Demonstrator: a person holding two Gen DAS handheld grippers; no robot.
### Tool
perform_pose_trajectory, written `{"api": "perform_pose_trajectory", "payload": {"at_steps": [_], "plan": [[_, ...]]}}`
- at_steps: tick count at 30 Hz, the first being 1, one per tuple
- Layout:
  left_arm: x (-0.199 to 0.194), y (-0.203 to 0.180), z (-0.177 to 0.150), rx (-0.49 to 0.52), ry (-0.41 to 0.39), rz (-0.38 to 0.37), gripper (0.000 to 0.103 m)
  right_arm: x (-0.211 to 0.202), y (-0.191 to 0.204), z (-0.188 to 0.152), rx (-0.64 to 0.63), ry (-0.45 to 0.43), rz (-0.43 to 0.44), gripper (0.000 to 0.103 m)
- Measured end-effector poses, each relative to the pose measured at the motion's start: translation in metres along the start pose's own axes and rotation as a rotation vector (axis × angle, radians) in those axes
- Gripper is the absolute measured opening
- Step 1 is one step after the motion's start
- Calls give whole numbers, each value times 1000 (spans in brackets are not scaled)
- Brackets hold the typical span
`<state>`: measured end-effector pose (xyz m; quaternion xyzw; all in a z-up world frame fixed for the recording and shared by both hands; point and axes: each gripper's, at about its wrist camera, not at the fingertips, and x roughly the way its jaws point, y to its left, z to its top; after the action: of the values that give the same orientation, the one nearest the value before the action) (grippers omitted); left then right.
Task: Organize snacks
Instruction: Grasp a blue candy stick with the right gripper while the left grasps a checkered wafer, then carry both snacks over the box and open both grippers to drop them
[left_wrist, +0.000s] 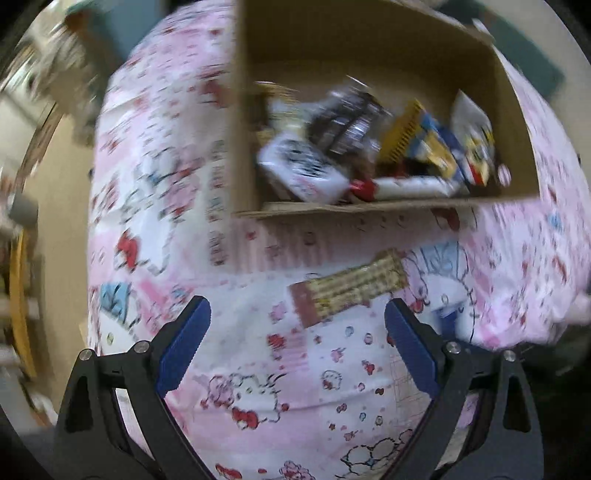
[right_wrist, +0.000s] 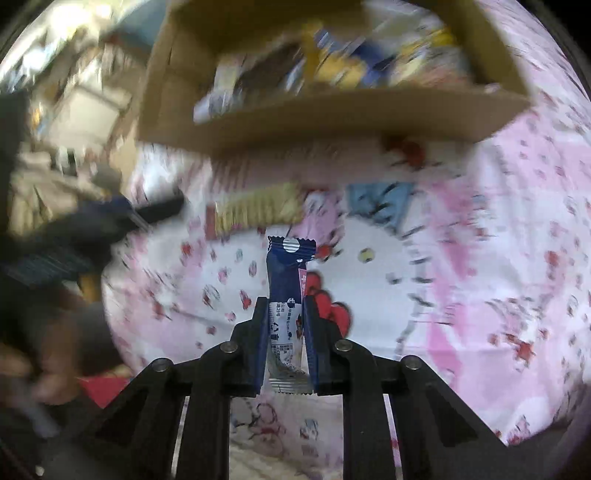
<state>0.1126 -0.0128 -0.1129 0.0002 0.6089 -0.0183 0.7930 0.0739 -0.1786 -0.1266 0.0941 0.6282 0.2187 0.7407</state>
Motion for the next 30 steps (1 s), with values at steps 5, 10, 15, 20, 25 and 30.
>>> {"api": "perform_pose_trajectory", "payload": {"at_steps": [5,10,15,20,25,30], "plan": [[21,-39,5,198,24,-8,93,-57,-33,2,98,-98,80,19],[35,-61,9,319,3,-19,88,-73,-53,1,168,-157,126,19],[51,-69,5,391,26,-23,88,-73,-59,4,184,-166,95,19],[71,-69,5,391,50,-11,83,-66,-57,9,189,-180,78,19],[78,-71,7,381,50,-42,60,-62,-63,9,215,-178,74,19],[72,-72,10,363,58,-79,29,-64,-64,9,222,-180,69,19]]}}
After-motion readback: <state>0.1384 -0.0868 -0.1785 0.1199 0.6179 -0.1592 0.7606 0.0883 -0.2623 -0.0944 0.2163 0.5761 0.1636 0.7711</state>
